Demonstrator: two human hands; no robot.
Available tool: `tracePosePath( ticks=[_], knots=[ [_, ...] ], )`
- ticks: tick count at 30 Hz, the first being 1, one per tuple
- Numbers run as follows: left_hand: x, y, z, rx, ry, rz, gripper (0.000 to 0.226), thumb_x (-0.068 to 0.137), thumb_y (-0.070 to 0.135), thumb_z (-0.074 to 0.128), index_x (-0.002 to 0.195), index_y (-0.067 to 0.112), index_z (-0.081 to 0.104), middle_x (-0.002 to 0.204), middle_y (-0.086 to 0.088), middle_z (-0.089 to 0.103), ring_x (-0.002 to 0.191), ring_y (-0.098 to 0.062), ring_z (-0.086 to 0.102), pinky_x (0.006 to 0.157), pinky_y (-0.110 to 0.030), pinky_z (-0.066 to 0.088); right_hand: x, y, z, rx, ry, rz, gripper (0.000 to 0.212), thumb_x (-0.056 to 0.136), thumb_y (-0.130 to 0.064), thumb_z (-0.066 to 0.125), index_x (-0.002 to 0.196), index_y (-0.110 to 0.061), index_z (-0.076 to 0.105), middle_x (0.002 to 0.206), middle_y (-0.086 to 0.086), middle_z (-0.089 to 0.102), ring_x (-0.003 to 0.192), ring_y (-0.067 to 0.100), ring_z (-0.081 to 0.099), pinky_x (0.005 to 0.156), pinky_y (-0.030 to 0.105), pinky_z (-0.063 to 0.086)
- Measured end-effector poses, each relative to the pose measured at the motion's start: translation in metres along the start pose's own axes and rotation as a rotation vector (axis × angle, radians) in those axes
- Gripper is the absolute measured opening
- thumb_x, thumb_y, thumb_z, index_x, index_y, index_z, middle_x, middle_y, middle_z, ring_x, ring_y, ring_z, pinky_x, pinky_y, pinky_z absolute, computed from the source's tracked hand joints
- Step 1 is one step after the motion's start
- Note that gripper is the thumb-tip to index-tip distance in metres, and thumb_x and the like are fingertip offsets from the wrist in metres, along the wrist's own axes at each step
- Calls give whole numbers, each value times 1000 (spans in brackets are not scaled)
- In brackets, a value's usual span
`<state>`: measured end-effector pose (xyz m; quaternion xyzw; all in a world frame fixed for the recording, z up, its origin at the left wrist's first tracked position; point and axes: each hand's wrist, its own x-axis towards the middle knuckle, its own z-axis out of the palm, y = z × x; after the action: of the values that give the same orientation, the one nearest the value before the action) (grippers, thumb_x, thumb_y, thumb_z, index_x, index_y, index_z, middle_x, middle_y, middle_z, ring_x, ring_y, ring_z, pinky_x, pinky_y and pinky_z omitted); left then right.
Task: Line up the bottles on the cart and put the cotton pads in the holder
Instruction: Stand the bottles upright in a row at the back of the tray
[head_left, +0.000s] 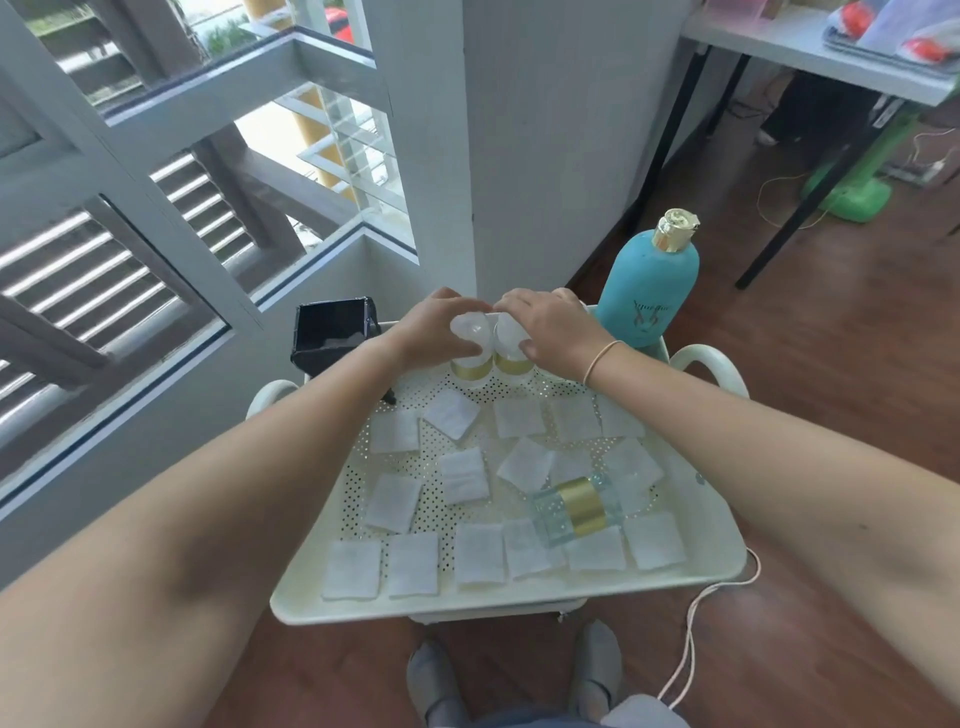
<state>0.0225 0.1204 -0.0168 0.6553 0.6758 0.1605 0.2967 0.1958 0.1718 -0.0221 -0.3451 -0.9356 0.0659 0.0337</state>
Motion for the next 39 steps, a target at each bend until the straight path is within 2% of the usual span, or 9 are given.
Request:
tracePosePath(
  ticks=[7,11,15,17,22,28,32,34,39],
  knots=[
    [-2,-2,6,11,72,-16,63,76,10,67,133,16,41,133,-12,45,120,-25,46,100,-32,35,-11,-4,-2,121,22,24,57,82,-11,55,134,-14,33,146,7,35,132,23,35,111,43,24],
    [-8,-6,5,-50,95,-29,67,75,15,70,134,18,39,135,-12,42,120,-26,46,103,-38,40,-47,-8,-4,349,192,10,49,81,-14,59,127,-14,43,130,10,51,117,24,49,100,40,43],
    [-18,-9,3,-25,111,4,66,77,18,69,134,18,38,135,-11,42,119,-25,47,103,-43,42,-98,3,7,531,-163,116,41,81,-27,63,119,-22,50,114,4,60,94,16,53,82,31,47],
    [-24,-8,-2,1,136,34,62,78,20,68,134,19,39,135,-11,43,118,-25,48,102,-42,43,-119,13,16,450,-360,132,45,78,-37,65,118,-25,50,118,1,58,97,12,49,85,29,43],
    [-41,-11,-25,46,239,102,54,83,25,62,133,21,42,135,-10,45,117,-23,48,102,-39,42,-146,25,26,252,-569,134,66,67,-50,70,123,-28,43,125,-1,52,114,18,46,101,36,39],
    [-63,-33,-52,206,309,79,53,83,31,61,131,25,43,138,-8,43,118,-25,47,95,-33,38,-147,24,29,160,-572,95,66,67,-44,72,124,-23,43,126,0,52,114,21,45,99,35,39],
    [-77,-58,-66,239,193,-33,65,79,38,65,136,26,36,145,-4,34,126,-25,38,100,-37,37,-135,20,13,314,-518,98,59,66,-39,76,117,-23,50,105,-5,52,94,5,49,74,4,33],
    [-81,-67,-69,276,153,-49,69,78,40,66,137,26,33,146,-4,33,126,-26,38,98,-37,39,-124,12,0,409,-481,99,54,66,-36,77,112,-27,53,100,-10,49,83,-3,44,67,6,33],
    [-81,-77,-75,359,151,-59,72,78,44,64,139,26,30,150,-5,28,134,-26,30,106,-43,33,-84,-16,-29,462,-451,-17,50,68,-31,76,112,-29,52,108,-10,51,92,1,46,76,16,34]
  ],
)
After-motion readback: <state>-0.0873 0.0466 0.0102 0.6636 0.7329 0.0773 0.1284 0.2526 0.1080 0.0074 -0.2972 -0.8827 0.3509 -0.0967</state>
